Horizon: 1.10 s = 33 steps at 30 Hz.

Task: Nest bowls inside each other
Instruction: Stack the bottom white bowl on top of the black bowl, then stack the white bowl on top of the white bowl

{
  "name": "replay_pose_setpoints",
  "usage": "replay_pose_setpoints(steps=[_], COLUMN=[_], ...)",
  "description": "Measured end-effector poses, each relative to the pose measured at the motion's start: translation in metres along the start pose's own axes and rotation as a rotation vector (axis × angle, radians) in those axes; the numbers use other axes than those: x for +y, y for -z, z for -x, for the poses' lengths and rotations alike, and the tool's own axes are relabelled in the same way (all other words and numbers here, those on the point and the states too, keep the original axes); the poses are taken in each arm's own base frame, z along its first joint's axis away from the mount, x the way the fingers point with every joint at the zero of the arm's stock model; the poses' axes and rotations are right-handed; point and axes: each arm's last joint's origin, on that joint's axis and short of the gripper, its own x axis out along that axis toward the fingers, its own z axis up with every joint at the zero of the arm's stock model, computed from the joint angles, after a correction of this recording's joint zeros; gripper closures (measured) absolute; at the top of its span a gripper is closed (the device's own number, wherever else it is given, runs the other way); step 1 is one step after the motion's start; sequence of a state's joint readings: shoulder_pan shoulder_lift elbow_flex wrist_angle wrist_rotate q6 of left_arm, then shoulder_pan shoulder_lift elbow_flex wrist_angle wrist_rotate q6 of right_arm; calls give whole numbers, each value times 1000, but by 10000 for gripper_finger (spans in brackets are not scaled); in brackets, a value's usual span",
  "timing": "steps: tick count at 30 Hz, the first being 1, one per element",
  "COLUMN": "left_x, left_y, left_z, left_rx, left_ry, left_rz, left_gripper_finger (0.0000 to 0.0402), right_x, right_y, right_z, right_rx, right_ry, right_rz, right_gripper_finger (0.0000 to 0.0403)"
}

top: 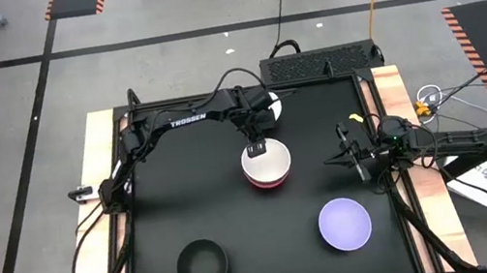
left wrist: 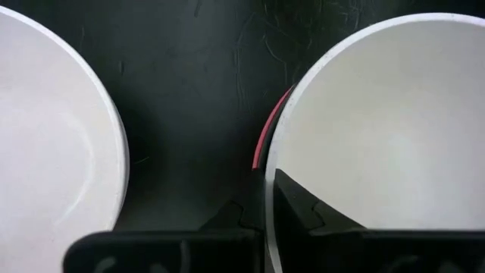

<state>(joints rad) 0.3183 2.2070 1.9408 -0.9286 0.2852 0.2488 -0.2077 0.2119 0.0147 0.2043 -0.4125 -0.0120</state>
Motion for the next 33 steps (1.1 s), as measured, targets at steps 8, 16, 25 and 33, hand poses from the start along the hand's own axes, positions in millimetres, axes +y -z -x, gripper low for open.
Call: replay_pose_setpoints(steps=[8, 16, 25, 33], left_x=[-4, -11, -19, -24], left_y=[-1, 1, -2, -3], left_z=[-2, -10, -11, -12], left_rx=[4, 38, 37, 47], left_ry=[6, 17, -10, -53], left_rz=[-34, -51, -66, -78], left_gripper_finger=[387, 337, 260, 238], right_x=[0, 0, 0, 0], right_y=[0, 0, 0, 0], right_z=[0, 0, 0, 0], right_rx=[0, 0, 0, 0], right_ry=[0, 0, 0, 0], right_rz=[0, 0, 0, 0], right_gripper_finger=[403, 403, 403, 403])
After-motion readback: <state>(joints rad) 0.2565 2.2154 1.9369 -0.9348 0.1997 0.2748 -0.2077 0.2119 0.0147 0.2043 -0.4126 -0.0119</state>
